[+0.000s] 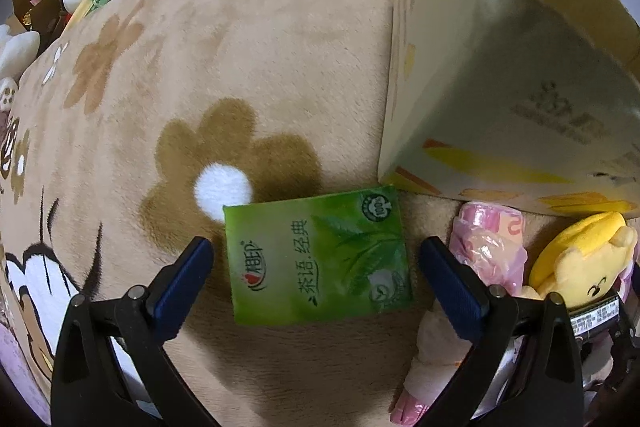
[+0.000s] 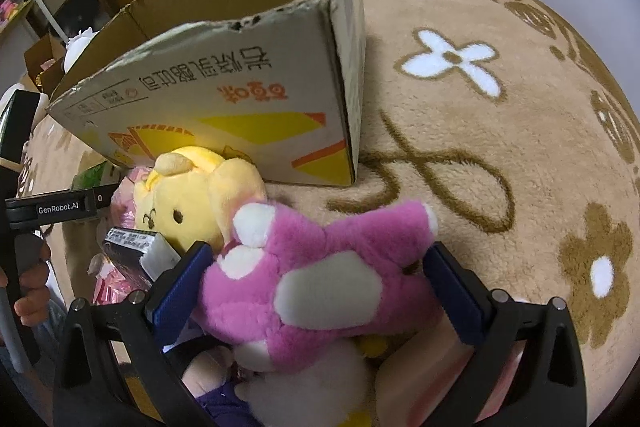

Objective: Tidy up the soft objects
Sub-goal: 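Lower the left tool onto the green tea box and close it while the right tool grasps the pink plush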

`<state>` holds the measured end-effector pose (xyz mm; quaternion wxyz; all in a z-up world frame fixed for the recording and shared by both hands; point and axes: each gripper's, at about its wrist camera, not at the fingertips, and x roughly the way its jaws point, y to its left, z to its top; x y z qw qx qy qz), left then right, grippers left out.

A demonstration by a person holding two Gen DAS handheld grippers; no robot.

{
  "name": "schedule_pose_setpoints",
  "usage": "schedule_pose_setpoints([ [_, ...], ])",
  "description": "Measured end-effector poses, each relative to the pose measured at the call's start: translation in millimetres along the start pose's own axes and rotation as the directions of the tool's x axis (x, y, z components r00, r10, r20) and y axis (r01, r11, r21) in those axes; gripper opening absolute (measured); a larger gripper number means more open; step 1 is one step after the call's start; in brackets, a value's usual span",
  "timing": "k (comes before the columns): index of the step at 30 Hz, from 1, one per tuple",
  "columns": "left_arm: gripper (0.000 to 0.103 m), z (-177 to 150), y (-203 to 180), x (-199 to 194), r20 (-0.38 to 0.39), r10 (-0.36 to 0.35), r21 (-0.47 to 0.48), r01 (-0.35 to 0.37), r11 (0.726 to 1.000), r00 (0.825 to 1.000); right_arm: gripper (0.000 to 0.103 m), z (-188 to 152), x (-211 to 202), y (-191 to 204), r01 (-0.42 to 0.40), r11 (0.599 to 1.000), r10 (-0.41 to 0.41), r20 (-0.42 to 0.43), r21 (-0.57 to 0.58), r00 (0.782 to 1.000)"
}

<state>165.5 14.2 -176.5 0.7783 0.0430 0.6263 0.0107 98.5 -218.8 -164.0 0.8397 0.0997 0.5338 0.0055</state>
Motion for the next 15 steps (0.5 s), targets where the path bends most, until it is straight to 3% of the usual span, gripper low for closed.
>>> schedule_pose_setpoints([
  [8,0.077,-4,-2,-2,0.0,-0.037,-0.011,0.037,0.999,0.999,0.103,-1,5,1,0.002,1.0,-0.002,-0.019,-0.005,1.0],
  [12,0.076,-7,-2,-8,0.025,-0.032,-0.004,0.032,0.999,0.999,0.103,0,7,2,-0.004,1.0,0.004,-0.023,-0.017,1.0],
  [15,0.075,-7,-3,-14,0.049,-0.03,0.002,0.03,1.0,0.998,0.097,-3,2,6,-0.005,0.999,0.004,-0.023,-0.035,1.0],
])
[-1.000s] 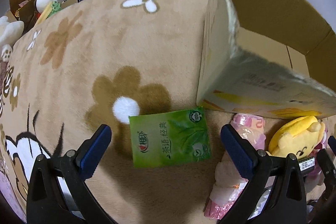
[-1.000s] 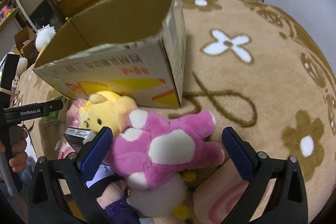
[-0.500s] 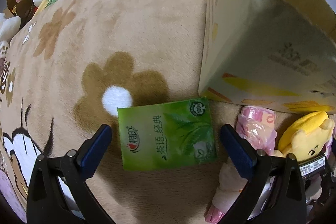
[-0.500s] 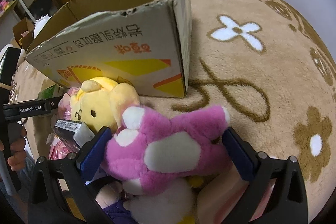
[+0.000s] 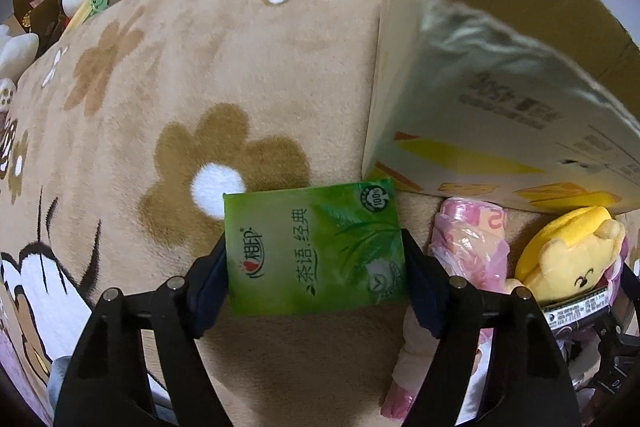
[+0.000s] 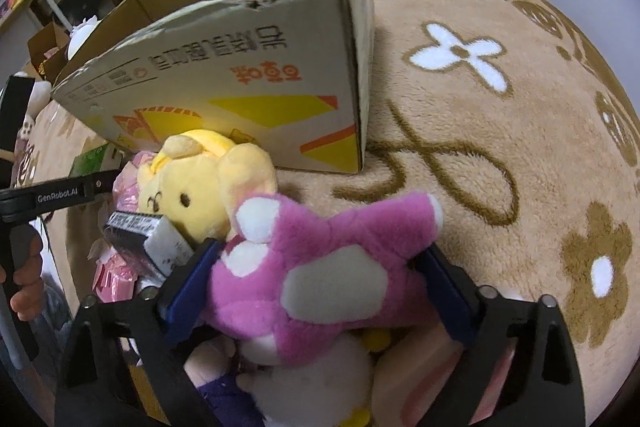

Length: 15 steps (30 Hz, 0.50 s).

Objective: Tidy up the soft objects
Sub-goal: 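Lower the left tool onto the green tea box and close it while the right tool grasps the pink plush, then lift the green tea box with the left tool while the right tool carries the pink plush over the box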

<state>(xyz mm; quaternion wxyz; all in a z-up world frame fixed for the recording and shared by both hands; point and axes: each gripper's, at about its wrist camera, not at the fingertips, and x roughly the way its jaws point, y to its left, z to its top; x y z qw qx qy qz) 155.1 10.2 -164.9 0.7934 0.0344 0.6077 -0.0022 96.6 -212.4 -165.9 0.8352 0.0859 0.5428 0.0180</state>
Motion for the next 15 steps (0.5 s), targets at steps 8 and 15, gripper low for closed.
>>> schedule_pose_setpoints([
  [8,0.076,-10,-1,-28,0.071,-0.005,0.007,0.004,1.0,0.997,0.089,-3,-13,-4,-0.026,1.0,0.026,0.035,0.012,0.999],
  [15,0.076,-15,8,-59,0.169,-0.006,-0.022,0.01,1.0,0.986,0.089,-3,-39,-6,-0.031,0.999,0.027,0.123,0.035,0.992],
])
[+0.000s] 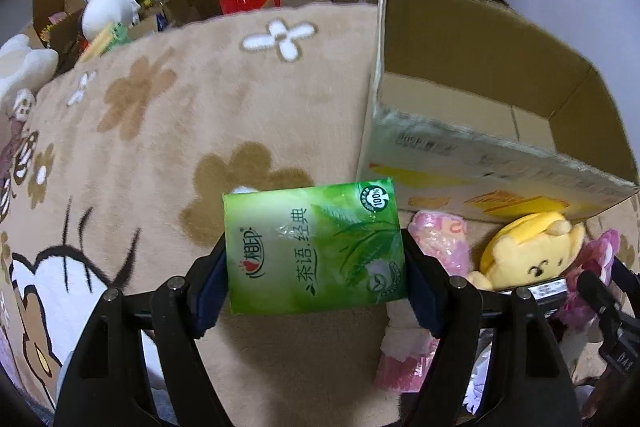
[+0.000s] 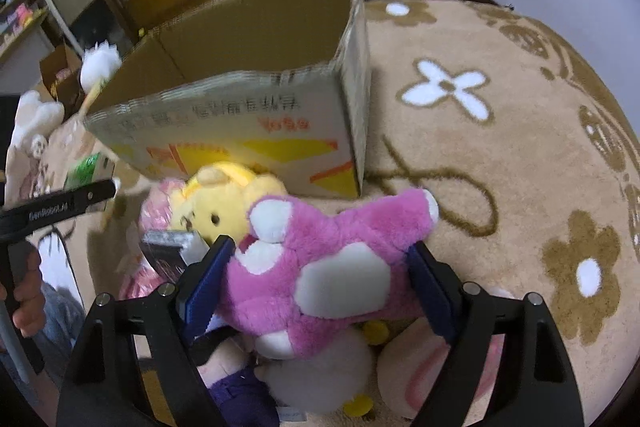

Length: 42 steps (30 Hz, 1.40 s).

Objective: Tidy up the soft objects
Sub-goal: 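Lift the green tea box with the left tool while the right tool carries the pink plush over the box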

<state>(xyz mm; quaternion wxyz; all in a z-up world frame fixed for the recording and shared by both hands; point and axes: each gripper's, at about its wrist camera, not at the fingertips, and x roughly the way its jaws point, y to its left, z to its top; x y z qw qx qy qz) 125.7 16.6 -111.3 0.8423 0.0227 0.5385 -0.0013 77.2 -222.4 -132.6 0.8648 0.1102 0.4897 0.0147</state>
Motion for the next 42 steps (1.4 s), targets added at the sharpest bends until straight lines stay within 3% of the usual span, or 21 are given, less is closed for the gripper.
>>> schedule_pose_setpoints([
  [5,0.076,-5,-1,-34,0.098,-0.014,0.0,0.014,1.0,0.995,0.089,4,-28,-4,-0.016,0.999,0.012,0.099,0.044,0.995],
  [9,0.076,-6,-2,-61,0.198,-0.029,0.007,0.028,1.0,0.98,0.089,9,-50,-4,-0.025,0.998,0.015,0.19,0.051,0.982],
  [14,0.076,-6,-7,-97,0.32,-0.055,0.024,0.05,0.998,0.946,0.089,14,-82,2,-0.05,0.998,0.036,0.313,0.038,0.949],
  [19,0.076,-1,-18,-124,0.434,-0.049,0.064,0.024,0.998,0.899,0.089,20,-104,12,-0.056,0.998,0.046,0.425,0.013,0.904],
  [25,0.076,13,-32,-148,0.511,-0.046,0.101,-0.007,0.995,0.859,0.089,29,-118,26,-0.054,0.998,0.068,0.497,-0.041,0.865],
  [27,0.076,18,-37,-153,0.52,-0.05,0.111,-0.009,0.994,0.852,0.089,33,-121,30,-0.052,0.997,0.074,0.515,-0.057,0.854],
  [30,0.076,24,-44,-158,0.53,-0.055,0.132,-0.019,0.991,0.846,0.089,41,-125,37,-0.041,0.995,0.083,0.533,-0.091,0.842],
  [35,0.076,32,-53,-166,0.57,-0.053,0.166,-0.051,0.985,0.82,0.09,51,-124,44,-0.024,0.991,0.093,0.545,-0.131,0.833],
  [42,0.076,43,-58,-155,0.572,-0.056,0.19,-0.066,0.98,0.818,0.09,63,-116,54,0.01,0.984,0.093,0.555,-0.179,0.826],
])
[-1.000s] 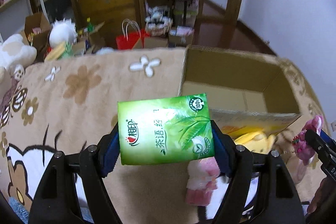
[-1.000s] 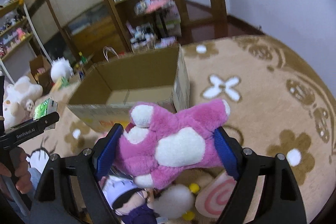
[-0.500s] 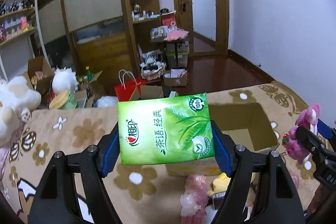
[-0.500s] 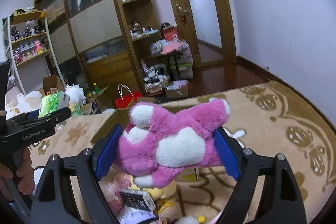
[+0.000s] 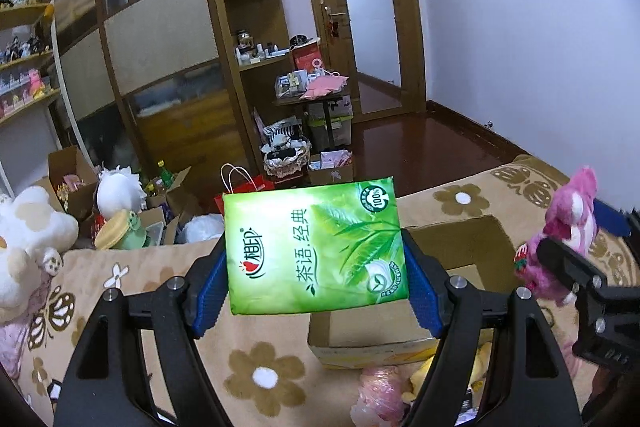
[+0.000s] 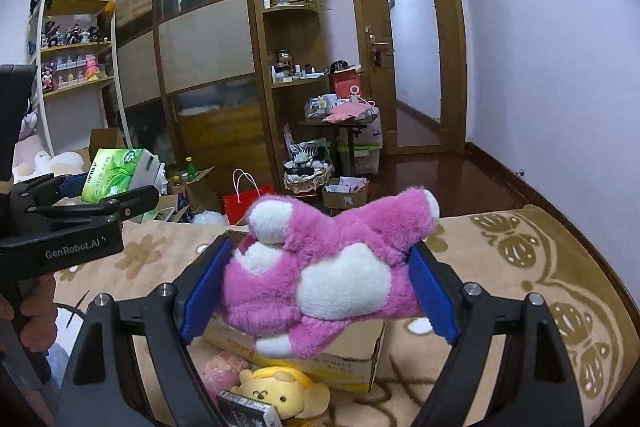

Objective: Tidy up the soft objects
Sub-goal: 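Lift the green tea box with the left tool while the right tool carries the pink plush over the box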

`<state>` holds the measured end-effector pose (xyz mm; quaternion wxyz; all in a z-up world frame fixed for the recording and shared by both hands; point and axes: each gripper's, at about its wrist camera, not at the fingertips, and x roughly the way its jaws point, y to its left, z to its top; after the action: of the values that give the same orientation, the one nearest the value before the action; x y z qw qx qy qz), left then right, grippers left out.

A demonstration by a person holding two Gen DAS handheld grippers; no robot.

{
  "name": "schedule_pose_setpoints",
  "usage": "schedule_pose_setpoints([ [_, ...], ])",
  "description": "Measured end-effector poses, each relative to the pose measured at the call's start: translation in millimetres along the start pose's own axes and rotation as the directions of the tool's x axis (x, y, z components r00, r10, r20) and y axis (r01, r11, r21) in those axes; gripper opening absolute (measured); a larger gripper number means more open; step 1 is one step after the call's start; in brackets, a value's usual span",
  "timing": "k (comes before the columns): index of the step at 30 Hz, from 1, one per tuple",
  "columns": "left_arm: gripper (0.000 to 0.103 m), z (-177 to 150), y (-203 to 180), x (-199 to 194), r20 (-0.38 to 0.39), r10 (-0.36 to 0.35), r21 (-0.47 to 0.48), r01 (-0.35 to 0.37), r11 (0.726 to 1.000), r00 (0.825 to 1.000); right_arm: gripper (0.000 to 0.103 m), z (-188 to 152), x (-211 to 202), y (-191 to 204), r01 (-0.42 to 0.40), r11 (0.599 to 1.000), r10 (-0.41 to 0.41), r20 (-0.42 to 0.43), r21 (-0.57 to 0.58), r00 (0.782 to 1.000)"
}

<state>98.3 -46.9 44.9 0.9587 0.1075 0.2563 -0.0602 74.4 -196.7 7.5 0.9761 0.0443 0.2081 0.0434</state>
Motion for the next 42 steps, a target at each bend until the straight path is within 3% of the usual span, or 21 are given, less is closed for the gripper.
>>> schedule_pose_setpoints([
  [15,0.076,-19,-13,45,-0.07,-0.03,0.027,0.032,0.999,0.997,0.091,-4,30,-7,-0.014,1.0,0.015,-0.01,0.013,1.0],
  [42,0.076,-46,-19,96,-0.209,-0.073,0.034,0.081,0.996,0.975,0.091,-28,74,-13,-0.054,0.999,0.054,-0.125,0.0,0.991],
])
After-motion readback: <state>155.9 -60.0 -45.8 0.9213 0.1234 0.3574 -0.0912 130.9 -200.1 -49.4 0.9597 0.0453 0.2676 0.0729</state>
